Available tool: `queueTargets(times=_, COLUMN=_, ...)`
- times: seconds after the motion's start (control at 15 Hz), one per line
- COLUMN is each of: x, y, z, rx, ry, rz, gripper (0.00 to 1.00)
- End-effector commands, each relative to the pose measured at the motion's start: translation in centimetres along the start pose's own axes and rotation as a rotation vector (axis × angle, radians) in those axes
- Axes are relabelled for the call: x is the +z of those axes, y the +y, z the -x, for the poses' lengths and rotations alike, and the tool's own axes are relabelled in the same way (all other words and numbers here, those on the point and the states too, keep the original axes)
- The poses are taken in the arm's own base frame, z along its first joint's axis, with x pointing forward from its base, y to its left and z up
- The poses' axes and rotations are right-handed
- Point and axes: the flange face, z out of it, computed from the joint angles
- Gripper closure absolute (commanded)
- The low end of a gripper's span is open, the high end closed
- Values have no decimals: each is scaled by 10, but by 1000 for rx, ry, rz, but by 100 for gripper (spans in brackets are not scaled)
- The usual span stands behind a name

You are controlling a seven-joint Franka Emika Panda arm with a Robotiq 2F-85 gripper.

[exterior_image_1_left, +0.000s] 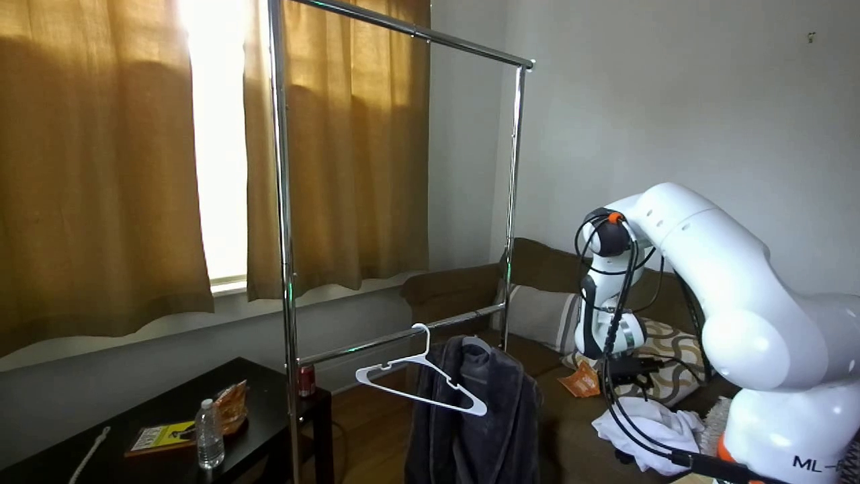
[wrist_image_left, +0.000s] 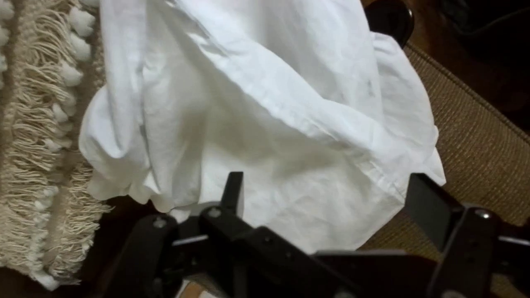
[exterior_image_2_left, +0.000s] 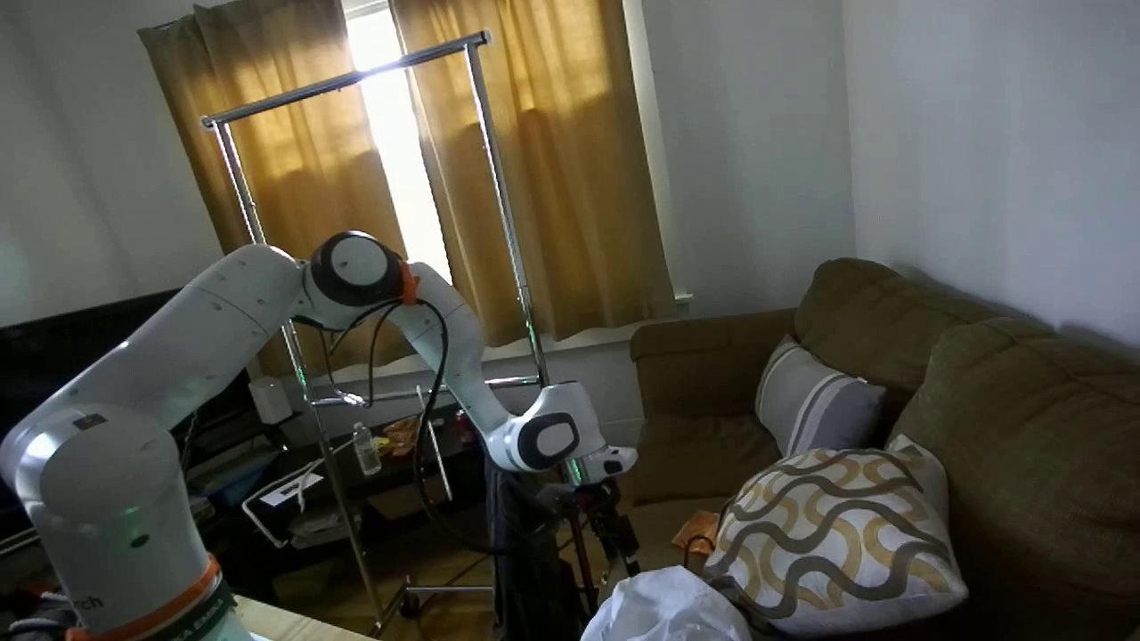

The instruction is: Remove the hanger from the white cloth, then put the white cloth on the bottom rod

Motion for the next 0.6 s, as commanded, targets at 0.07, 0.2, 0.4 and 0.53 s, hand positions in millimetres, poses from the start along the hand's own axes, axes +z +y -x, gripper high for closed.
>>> queueTargets(times=0.07, x=33, y=-25, z=-21, rx=-8, ry=-38, rz=-18, gripper=0)
queueTargets(times=0.2, x=47, y=-34, z=-25, rx=13, ry=-55, rz=-28, gripper=0)
queueTargets(times=0.4, x=66, y=-40, z=-30, rx=22, ry=-57, rz=-1, gripper=0)
queueTargets(times=0.53, x=77, y=-43, z=-33, rx=27, ry=-63, rz=8, gripper=10)
